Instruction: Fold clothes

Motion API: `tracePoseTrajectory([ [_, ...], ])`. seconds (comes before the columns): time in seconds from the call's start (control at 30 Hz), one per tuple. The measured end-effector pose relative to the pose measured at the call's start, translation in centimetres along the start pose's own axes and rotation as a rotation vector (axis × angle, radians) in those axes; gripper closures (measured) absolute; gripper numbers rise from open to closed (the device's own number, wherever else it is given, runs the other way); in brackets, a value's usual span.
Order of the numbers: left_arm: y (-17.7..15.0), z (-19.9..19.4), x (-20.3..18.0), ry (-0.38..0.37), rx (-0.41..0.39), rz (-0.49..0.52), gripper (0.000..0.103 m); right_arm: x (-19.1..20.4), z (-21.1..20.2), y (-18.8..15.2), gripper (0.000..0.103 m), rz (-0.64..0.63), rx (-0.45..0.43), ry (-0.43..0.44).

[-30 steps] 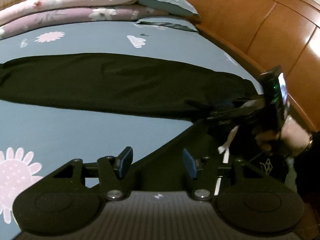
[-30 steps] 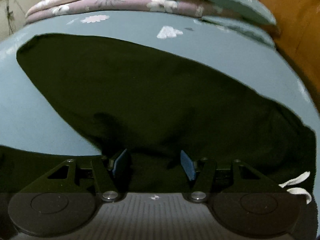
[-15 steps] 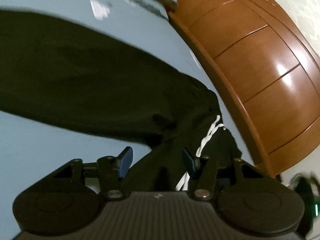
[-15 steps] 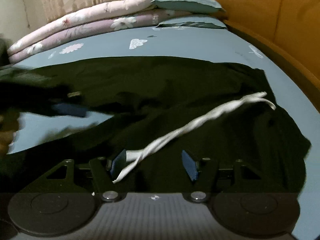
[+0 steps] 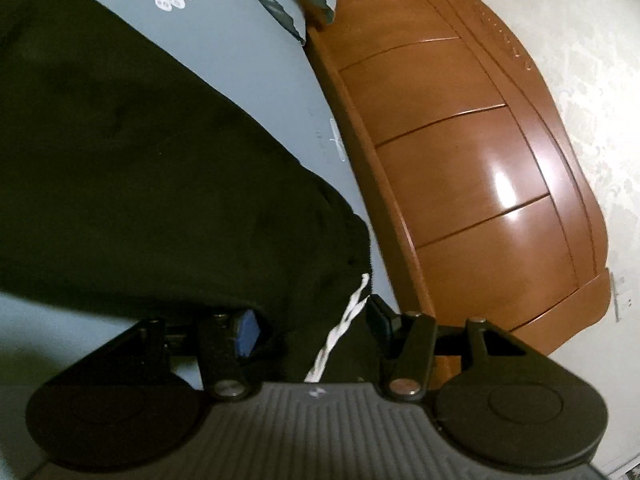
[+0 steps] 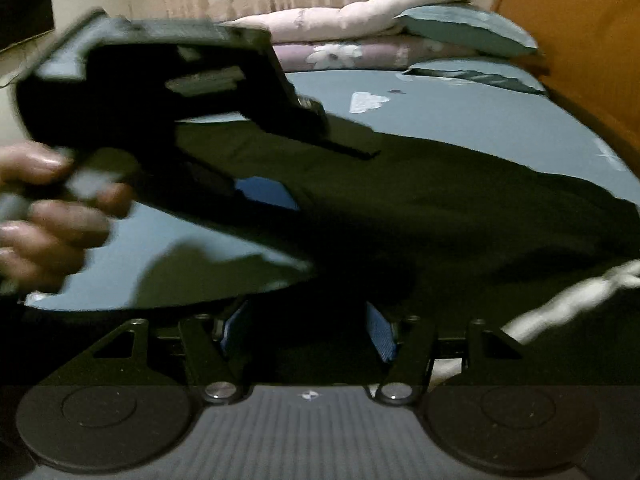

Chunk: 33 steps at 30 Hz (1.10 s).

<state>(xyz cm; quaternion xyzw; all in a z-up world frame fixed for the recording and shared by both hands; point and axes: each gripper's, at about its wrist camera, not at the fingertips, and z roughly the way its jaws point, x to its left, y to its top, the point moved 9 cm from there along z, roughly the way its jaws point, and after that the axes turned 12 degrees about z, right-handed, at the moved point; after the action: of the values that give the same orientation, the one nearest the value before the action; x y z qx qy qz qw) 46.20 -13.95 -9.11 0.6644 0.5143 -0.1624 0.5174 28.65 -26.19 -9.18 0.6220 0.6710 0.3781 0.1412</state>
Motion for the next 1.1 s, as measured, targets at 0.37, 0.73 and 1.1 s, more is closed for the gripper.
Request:
tracePoseTrajectory([
  [0.37,0.2,-4.2,-2.6,0.034,0.043,0.144,0.048,0.5,-5.9,-2.8,0.021,0.07,0.032,0.082],
  [0.73,1.2,4.1,0.0,0.131,0.205,0.195,0.041,-3.6,-10.1,-5.1,0.021,0.228,-0.007,-0.037],
  [1.1,2.1,-2.8,2.8,0.285,0.145,0.277,0.039,-5.7,-10.8,-6.6,0.021,0.254,0.017,-0.096],
])
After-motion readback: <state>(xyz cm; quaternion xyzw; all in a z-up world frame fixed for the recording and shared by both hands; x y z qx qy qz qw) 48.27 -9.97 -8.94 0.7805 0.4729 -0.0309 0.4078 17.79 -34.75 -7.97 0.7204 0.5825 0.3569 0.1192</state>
